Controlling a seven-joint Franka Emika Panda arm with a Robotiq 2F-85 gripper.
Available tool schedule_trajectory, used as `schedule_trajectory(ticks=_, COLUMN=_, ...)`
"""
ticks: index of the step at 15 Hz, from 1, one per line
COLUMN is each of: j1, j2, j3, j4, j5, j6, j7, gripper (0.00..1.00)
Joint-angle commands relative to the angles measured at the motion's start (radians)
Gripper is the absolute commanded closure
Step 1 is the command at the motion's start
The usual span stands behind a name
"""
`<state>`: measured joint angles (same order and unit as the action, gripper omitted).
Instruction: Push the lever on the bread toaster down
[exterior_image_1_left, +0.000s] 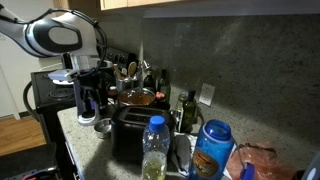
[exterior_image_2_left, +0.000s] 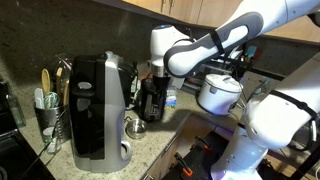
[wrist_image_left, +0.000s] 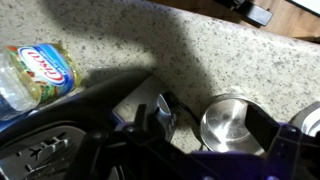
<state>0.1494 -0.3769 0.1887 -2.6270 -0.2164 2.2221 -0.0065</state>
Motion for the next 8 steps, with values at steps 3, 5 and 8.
schedule_trajectory(ticks=3, j1=-0.046, j2=0.046, j3=0.096, j4=-0.047, j5=-0.307, j6=0.114, j7=0.208, gripper=0.00)
schedule_trajectory(ticks=5, j1=-0.069, j2=0.079, j3=0.116, j4=-0.057, j5=-0.436, j6=0.160, j7=0.299, gripper=0.00)
schedule_trajectory(ticks=8, j1=-0.120, j2=0.145, j3=0.089, j4=-0.037, j5=-0.676, j6=0.202, j7=0.417, gripper=0.00)
